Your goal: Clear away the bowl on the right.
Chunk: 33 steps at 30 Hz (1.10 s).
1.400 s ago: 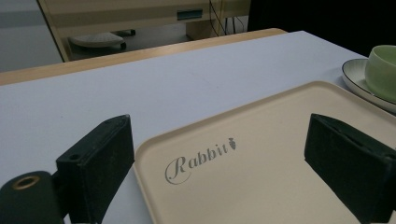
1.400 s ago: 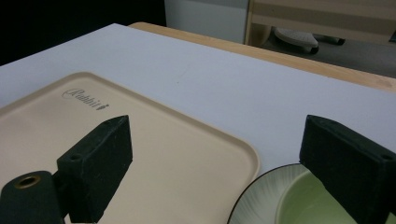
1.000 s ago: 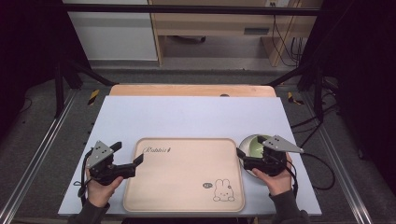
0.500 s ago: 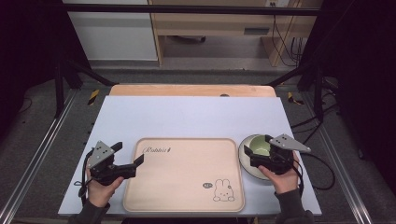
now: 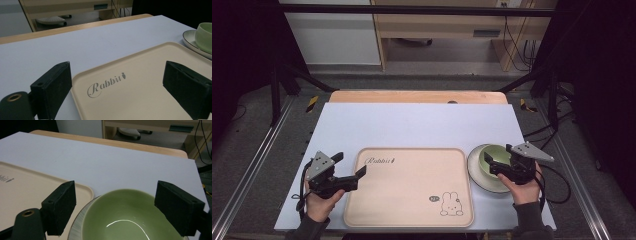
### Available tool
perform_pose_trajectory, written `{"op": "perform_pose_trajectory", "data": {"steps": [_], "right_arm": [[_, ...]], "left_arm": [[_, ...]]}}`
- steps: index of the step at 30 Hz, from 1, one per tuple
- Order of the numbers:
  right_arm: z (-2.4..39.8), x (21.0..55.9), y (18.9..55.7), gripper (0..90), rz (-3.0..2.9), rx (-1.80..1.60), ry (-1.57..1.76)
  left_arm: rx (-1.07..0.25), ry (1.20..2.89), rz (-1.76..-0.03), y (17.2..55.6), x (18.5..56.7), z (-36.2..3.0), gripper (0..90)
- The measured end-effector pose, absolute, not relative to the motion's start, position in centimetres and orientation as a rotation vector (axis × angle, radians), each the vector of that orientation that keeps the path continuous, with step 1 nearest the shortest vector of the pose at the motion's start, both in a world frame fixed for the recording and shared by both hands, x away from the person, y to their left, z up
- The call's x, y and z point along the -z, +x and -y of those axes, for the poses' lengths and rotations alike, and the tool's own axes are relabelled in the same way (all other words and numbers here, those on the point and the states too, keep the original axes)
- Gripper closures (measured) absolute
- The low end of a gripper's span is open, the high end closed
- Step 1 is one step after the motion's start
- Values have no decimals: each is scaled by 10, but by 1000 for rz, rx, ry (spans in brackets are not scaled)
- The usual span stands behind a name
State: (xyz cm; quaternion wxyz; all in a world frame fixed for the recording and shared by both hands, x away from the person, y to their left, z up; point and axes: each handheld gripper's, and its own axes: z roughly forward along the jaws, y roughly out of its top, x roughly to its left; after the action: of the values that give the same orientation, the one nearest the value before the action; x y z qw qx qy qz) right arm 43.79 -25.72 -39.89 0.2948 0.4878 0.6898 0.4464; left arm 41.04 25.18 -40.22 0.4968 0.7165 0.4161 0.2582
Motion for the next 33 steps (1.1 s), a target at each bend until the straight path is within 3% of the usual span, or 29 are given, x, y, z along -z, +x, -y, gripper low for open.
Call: {"op": "perform_pose_trajectory", "data": {"steps": [33], "right_arm": [[292, 420, 452, 307, -1816, -1002, 1483]], "left_arm": [[-618, 1749, -1007, 412, 405, -250, 84]]}}
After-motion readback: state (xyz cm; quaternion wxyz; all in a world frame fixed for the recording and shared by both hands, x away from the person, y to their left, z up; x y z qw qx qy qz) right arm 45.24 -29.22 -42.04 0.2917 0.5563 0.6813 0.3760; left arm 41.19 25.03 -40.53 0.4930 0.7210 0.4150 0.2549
